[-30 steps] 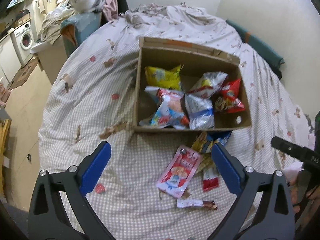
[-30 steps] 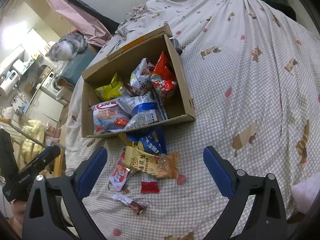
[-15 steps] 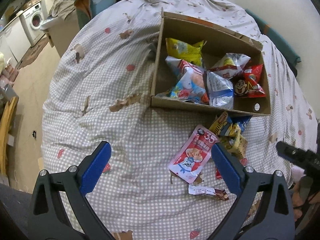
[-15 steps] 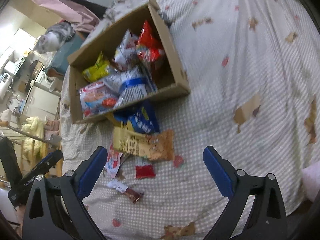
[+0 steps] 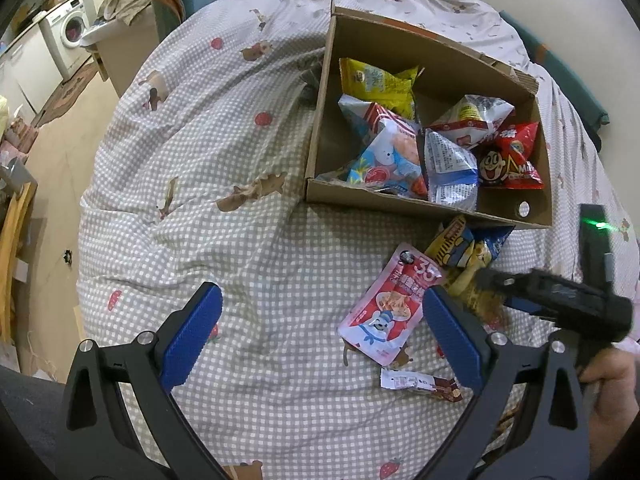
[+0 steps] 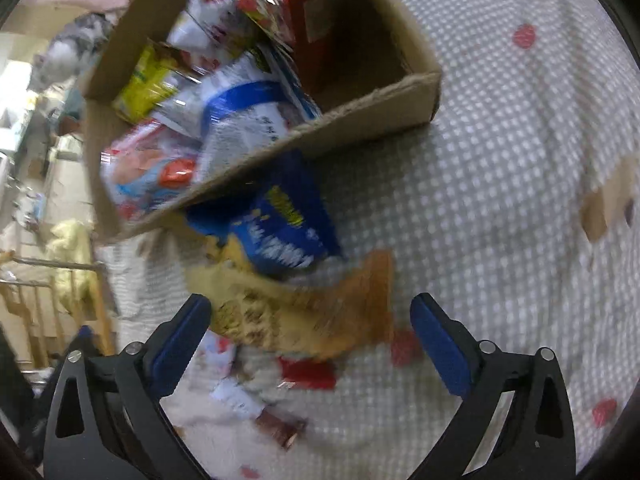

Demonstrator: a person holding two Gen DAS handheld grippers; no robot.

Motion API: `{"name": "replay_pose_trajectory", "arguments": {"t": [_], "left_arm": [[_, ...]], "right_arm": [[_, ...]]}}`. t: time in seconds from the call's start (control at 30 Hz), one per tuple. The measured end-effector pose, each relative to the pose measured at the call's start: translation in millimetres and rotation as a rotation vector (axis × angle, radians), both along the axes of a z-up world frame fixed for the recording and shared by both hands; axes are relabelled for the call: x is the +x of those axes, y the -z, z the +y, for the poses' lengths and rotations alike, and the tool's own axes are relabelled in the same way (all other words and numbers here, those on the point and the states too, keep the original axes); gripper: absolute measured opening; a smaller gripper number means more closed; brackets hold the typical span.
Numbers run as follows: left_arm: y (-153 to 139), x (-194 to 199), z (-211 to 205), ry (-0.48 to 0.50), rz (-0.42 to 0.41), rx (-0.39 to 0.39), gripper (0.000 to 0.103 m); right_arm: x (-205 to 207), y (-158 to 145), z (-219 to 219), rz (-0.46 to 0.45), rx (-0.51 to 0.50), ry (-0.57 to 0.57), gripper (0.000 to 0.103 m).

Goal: Organize snacks
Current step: 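Grasp the brown peanut snack bag with the right tool while the left tool grasps the pink stick pack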

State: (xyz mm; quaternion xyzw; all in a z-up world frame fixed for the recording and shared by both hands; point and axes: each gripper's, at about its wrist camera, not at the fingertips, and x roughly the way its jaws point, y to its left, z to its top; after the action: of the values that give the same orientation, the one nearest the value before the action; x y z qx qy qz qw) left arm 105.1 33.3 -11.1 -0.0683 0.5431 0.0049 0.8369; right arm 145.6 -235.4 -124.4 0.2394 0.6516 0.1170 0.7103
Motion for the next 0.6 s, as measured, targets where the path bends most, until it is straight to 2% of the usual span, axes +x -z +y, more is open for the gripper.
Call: {"name": "replay_pose_trajectory", "arguments": {"t": [0.07,0.17,0.23,0.3,0.33,0.4,0.57,0.6], "left_arm": [[1,0,0,-0.001,0.004,0.0,0.099],[2,1,0,0.003,0.005,0.003,0.099],[2,2,1,0.0,0.006,-0.001,0.099],[3,3,3,-0.009,0.011,-0.009,0.099],[4,4,3,-0.012,0.014,-0.014,0.099],[6,5,3,-0.015,0.022,-0.024,0.099],[6,5,-2,-0.001,0.019,-0.015,0.099],[6,5,-2,0.001,0.019,-0.014,0.099]], "right_arm": [[2,8,3,0.013,0.003,-0.013,0.102],[-1,3,3,-0.003,-0.013,-0.033,0.099],[-7,0,3,0.004,-0.015,-0.047,0.086],[-18,-4,2,0.018,0.005,-0.063,0.065],[-22,-5,4,0.02,0.002,-0.082,0.058],[-29,-9,8,0.002,-0.003,-0.118,0.036],[-44,-36,3,-0.087,-0.008,-0.144,0.028],[-49,-42,2,-0.1,0.006,-0.147,0.021]]}}
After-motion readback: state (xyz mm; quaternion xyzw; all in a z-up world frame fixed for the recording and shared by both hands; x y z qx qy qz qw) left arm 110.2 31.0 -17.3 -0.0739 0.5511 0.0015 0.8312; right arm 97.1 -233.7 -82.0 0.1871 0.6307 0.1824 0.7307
